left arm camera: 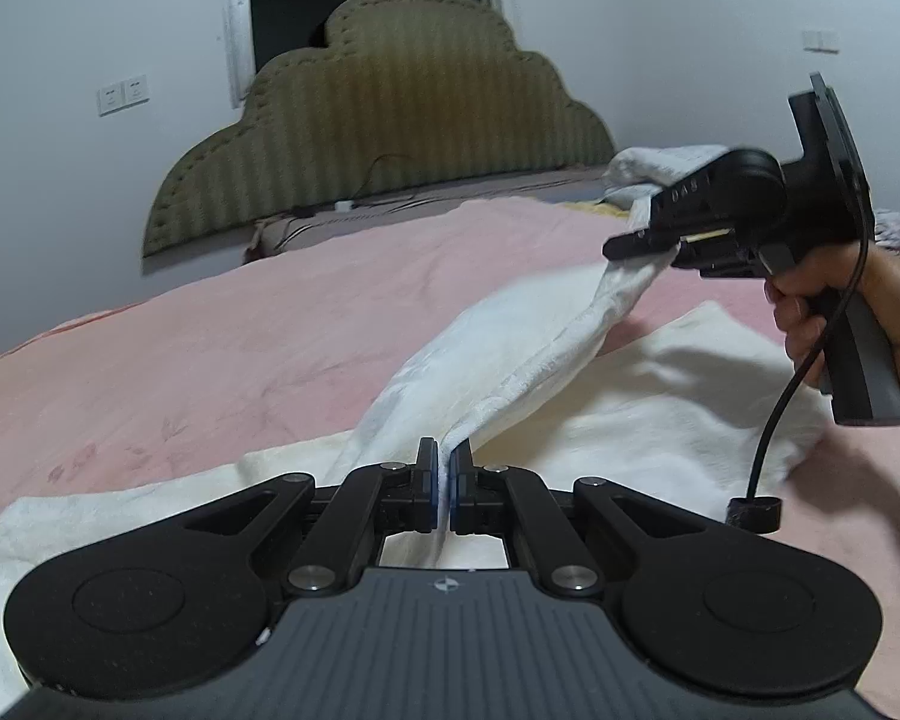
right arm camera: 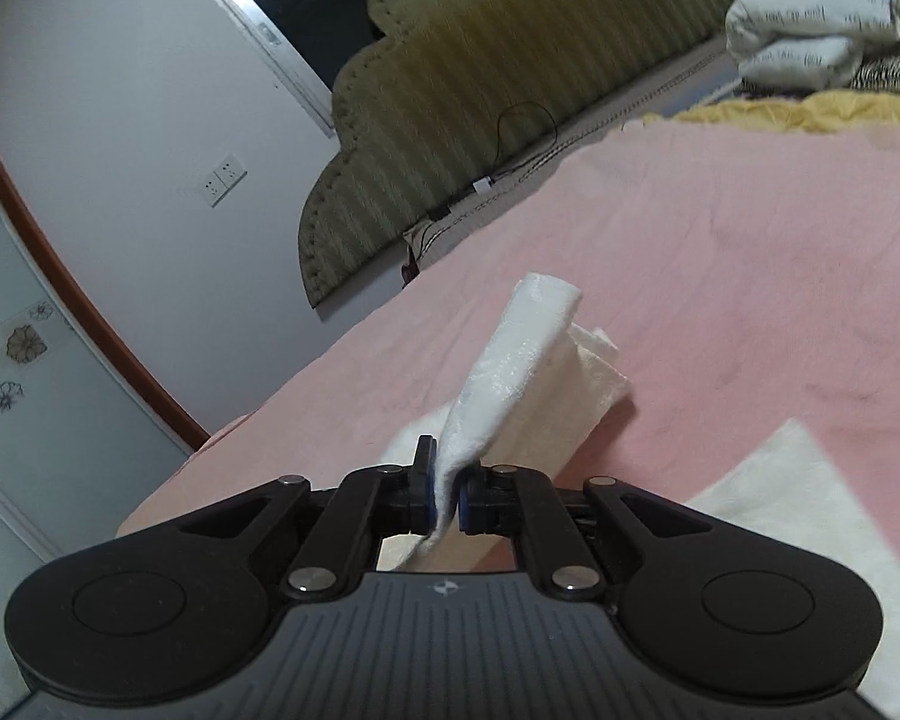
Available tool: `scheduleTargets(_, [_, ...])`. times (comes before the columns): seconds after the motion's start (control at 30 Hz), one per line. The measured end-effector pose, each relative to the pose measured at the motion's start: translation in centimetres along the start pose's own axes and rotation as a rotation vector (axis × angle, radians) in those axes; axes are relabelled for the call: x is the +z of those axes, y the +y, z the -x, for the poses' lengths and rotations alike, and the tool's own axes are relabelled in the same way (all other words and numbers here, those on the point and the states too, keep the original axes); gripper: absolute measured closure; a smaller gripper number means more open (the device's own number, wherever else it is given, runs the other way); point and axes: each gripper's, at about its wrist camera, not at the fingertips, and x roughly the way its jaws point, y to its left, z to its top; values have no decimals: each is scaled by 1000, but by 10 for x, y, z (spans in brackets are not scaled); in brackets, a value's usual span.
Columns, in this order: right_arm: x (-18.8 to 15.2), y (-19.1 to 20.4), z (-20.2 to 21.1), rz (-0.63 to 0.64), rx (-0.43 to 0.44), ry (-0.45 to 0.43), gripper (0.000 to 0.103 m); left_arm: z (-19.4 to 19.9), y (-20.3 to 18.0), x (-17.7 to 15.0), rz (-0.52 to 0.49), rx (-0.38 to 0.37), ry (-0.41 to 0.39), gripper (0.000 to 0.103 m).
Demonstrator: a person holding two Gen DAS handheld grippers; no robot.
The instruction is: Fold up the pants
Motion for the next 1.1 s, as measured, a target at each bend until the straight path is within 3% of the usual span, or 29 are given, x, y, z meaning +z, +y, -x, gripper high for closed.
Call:
scheduleTargets(0.17, [-15,-27,42,-47,-23,14,96,16,-20,-10,-71,-97,-3,98])
scheduleTargets(0.37, [-38,-49,77,-118,-62,-6,96,29,-46,-28,-197,-152,-12,98])
scheduleTargets(0.5, [-47,-57,92,-106,-111,5,96,18,-49,-36,-219,-172,35,96])
scheduleTargets(0.63, [-57,-64,87,-61,-226,64,88,-1,-45,-44,-200,-182,111,95])
scheduleTargets(0.7, [-56,-67,96,-87,-218,49,87,5,-44,-43,-204,-189,100,79])
scheduleTargets(0.77, [-54,-67,109,-103,-253,-6,86,14,-41,-38,-196,-197,67,78])
scheduleTargets(0.8, [-51,-61,114,-87,-327,-48,82,19,-40,-34,-176,-206,50,72])
scheduleTargets(0.83, [-47,-54,117,-63,-401,-73,71,25,-38,-31,-148,-215,32,68])
scheduleTargets(0.87, [-43,-46,118,-35,-453,-87,60,31,-37,-27,-114,-218,13,57])
scheduleTargets(0.9, [-41,-38,119,-7,-436,-102,30,34,-32,-25,-79,-205,-9,44])
scheduleTargets(0.93, [-40,-31,121,18,-371,-127,13,35,-28,-22,-49,-176,-30,38])
scheduleTargets(1.0, [-40,-11,120,112,-272,-142,7,36,-19,-19,-5,-99,-62,28])
scheduleTargets(1.1, [-47,23,115,283,-324,-156,0,31,-6,-17,50,-18,-27,27])
